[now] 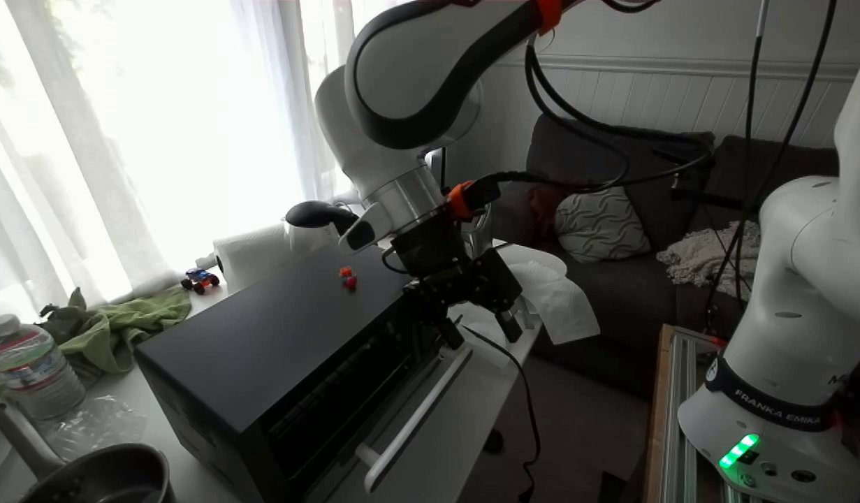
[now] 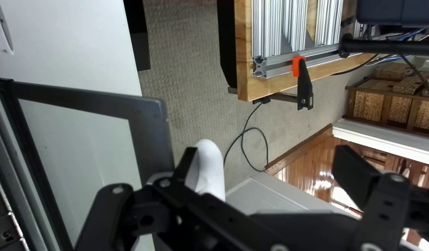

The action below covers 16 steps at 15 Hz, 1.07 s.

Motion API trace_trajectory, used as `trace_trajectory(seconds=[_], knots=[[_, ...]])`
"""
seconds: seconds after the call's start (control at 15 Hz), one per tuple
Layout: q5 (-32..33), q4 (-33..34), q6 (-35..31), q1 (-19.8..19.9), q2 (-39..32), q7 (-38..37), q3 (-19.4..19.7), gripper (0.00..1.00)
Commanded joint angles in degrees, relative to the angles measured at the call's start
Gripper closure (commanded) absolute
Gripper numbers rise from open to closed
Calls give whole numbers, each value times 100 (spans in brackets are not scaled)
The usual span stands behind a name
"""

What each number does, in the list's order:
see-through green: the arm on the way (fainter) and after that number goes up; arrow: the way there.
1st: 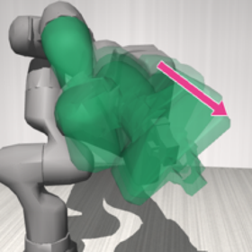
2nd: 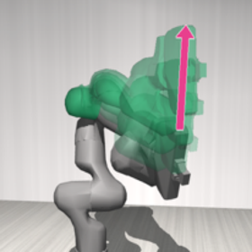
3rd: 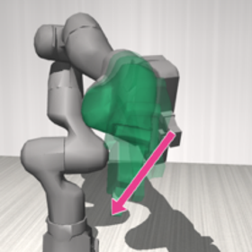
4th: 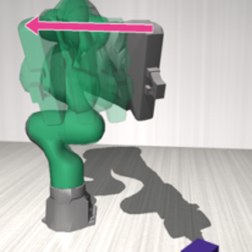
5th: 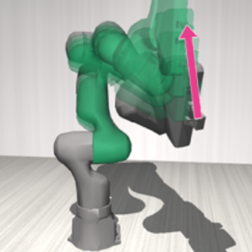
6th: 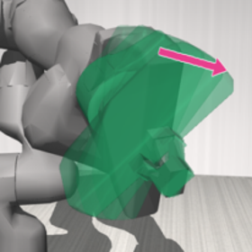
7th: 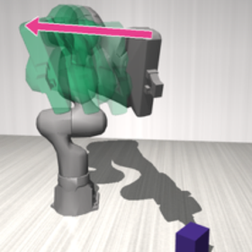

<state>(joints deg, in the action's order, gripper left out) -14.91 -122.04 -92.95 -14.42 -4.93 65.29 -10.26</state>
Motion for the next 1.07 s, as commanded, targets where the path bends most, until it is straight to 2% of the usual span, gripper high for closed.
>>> trace_trajectory(seconds=[0.0,1.0], knots=[[-198,63,259,146,-194,186,-113,0],[-385,18,795,200,-256,311,-146,0]])
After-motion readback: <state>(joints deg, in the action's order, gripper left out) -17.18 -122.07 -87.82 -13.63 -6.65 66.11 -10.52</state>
